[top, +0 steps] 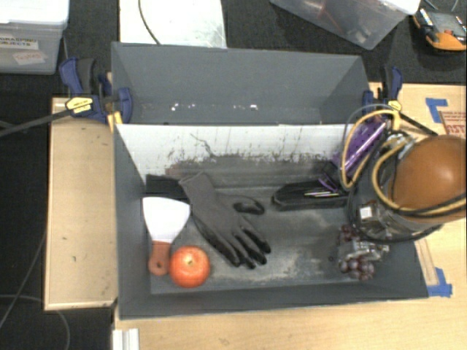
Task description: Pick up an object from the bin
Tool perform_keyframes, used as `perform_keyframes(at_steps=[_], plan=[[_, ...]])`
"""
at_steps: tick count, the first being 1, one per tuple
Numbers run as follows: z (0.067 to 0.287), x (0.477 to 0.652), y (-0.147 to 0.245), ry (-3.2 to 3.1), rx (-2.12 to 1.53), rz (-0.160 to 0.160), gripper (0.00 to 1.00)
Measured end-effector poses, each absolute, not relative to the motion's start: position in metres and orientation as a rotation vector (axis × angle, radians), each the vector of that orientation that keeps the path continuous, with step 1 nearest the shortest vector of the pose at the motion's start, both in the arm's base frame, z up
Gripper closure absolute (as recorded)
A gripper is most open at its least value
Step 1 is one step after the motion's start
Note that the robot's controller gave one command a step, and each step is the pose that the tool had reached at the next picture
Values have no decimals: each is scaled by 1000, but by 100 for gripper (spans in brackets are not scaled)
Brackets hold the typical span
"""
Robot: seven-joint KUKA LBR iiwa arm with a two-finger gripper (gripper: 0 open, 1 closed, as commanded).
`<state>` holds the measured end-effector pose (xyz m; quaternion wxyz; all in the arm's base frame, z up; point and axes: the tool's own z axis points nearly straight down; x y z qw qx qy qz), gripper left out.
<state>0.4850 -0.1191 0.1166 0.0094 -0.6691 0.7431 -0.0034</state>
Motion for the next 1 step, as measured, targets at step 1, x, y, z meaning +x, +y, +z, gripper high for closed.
perform_keyframes(at_steps=[1], plan=[[146, 483, -118, 2322, -2095, 5, 100]])
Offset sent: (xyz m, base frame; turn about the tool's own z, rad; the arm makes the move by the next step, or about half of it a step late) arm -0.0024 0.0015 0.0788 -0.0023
